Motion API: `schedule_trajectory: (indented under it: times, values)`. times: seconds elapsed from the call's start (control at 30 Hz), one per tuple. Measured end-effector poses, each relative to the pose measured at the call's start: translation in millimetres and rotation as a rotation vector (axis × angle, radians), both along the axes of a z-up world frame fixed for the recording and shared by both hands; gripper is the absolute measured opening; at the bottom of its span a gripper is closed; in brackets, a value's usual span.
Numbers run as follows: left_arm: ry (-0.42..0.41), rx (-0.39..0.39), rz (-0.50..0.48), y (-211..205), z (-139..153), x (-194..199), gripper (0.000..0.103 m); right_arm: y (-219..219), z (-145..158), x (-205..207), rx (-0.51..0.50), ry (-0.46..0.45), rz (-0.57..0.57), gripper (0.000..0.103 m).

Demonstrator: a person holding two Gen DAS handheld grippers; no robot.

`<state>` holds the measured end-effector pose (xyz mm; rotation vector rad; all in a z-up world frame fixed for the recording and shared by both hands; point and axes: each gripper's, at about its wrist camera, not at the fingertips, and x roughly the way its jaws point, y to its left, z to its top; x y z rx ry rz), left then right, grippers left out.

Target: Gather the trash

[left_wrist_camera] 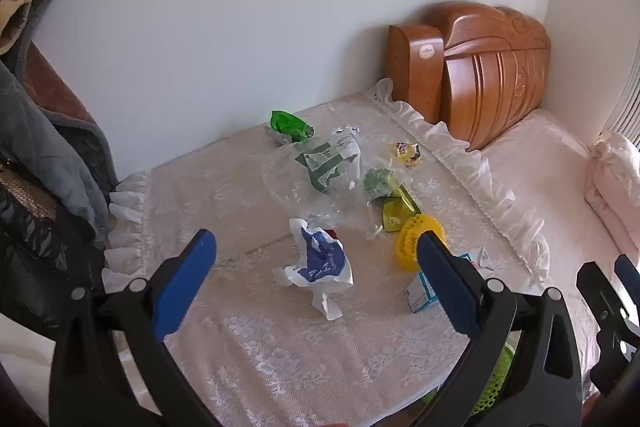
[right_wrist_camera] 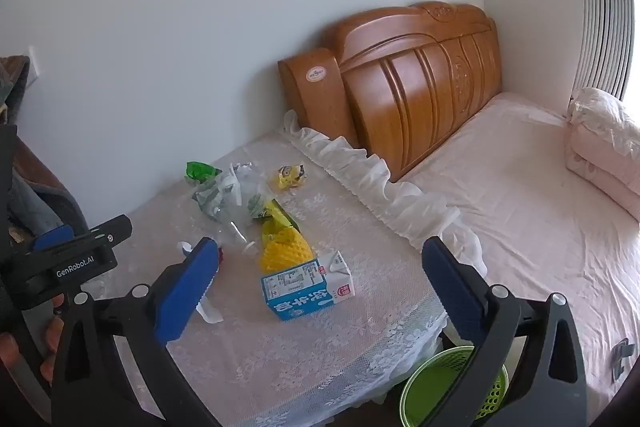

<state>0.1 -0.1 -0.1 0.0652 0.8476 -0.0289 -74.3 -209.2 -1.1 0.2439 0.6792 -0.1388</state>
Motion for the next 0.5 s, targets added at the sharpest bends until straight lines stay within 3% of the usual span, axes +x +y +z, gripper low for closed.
schedule_trajectory:
  times: [0.5]
  values:
    - [0.017,-0.030,-0.009,-4,-8,4,0.096,-1,-5,4,-0.014,0.014,0.007,0.101]
